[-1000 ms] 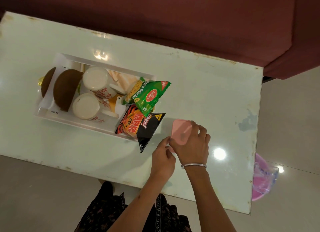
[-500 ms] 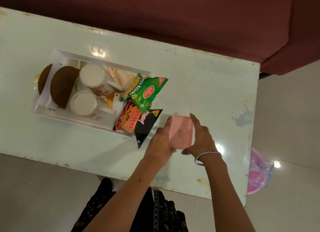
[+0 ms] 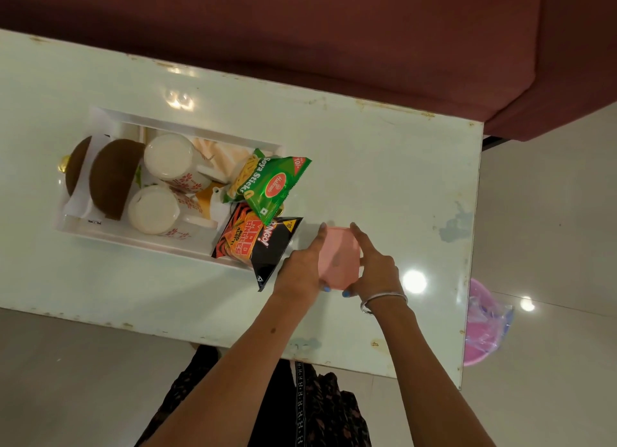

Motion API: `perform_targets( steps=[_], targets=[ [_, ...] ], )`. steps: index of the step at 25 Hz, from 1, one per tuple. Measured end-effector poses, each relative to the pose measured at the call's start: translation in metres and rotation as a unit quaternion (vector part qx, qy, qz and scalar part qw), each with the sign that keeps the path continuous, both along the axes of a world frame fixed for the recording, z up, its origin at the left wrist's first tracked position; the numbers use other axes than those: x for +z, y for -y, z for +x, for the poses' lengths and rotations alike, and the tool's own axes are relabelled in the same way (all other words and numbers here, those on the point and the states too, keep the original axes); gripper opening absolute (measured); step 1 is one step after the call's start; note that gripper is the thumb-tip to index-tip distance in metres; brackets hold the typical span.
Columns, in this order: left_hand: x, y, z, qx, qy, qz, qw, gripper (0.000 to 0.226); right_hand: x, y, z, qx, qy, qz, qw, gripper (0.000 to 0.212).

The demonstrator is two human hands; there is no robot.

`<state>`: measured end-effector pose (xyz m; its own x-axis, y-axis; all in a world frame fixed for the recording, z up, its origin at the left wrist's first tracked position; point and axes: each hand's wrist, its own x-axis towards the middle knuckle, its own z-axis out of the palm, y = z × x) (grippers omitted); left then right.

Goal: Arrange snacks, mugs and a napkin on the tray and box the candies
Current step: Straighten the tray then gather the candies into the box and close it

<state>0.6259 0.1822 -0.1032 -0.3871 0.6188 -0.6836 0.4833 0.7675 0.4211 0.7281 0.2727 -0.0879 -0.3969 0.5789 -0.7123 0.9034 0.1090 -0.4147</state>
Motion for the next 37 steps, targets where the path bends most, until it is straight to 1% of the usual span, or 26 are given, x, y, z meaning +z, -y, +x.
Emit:
perform_targets(
  steps=[4, 8, 12, 16, 18, 19, 20, 22, 23, 24, 26, 28, 31, 33, 37],
  targets=[
    [-0.003, -0.002, 0.0, 0.001, 0.004, -0.006, 1.0, 0.105, -0.006, -0.009, 0.009, -0.018, -0.036, -0.027, 0.999, 0.12],
    [-0.003, -0.001, 0.0, 0.007, 0.016, -0.001, 1.0, 0.103, -0.01, -0.01, 0.01, -0.025, -0.044, -0.025, 0.998, 0.121],
    [-0.001, -0.002, 0.0, -0.003, 0.005, 0.001, 1.0, 0.101, -0.01, -0.01, 0.01, -0.029, -0.047, -0.03, 0.998, 0.118],
    [0.001, -0.004, 0.002, 0.012, 0.004, -0.002, 1.0, 0.098, -0.003, -0.011, 0.006, -0.045, -0.054, -0.05, 0.996, 0.115],
    [0.003, -0.006, 0.007, 0.06, 0.032, 0.015, 0.998, 0.087, -0.005, -0.007, 0.007, -0.092, -0.076, -0.067, 0.991, 0.105],
    [0.004, -0.005, 0.01, 0.083, 0.041, 0.032, 0.995, 0.083, -0.007, -0.003, 0.008, -0.126, -0.083, -0.061, 0.987, 0.096],
    [0.006, -0.003, 0.014, 0.095, 0.04, 0.052, 0.993, 0.081, -0.011, 0.001, 0.011, -0.169, -0.085, -0.05, 0.981, 0.082],
    [0.01, 0.006, 0.021, 0.123, 0.032, 0.094, 0.987, 0.086, -0.02, 0.011, 0.019, -0.249, -0.081, -0.022, 0.965, 0.044],
    [0.014, 0.01, 0.026, 0.161, 0.046, 0.122, 0.978, 0.09, -0.023, 0.013, 0.023, -0.277, -0.084, -0.017, 0.957, 0.03],
    [0.018, 0.015, 0.03, 0.209, 0.068, 0.149, 0.964, 0.092, -0.025, 0.015, 0.024, -0.304, -0.09, -0.02, 0.948, 0.023],
    [0.023, 0.026, 0.037, 0.294, 0.092, 0.172, 0.936, 0.085, -0.026, 0.013, 0.018, -0.337, -0.102, -0.017, 0.936, 0.02],
    [0.026, 0.041, 0.043, 0.339, 0.101, 0.154, 0.923, 0.069, -0.026, 0.01, 0.001, -0.324, -0.103, 0.019, 0.94, 0.021],
    [0.025, 0.067, 0.048, 0.364, 0.127, 0.106, 0.917, 0.052, -0.025, 0.01, -0.029, -0.298, -0.11, 0.052, 0.947, 0.021],
    [0.022, 0.082, 0.044, 0.373, 0.127, 0.084, 0.915, 0.048, -0.028, 0.01, -0.043, -0.293, -0.111, 0.054, 0.948, 0.021],
    [0.015, 0.098, 0.03, 0.389, 0.113, 0.072, 0.911, 0.046, -0.031, 0.016, -0.057, -0.273, -0.101, 0.06, 0.955, 0.02]
  ],
)
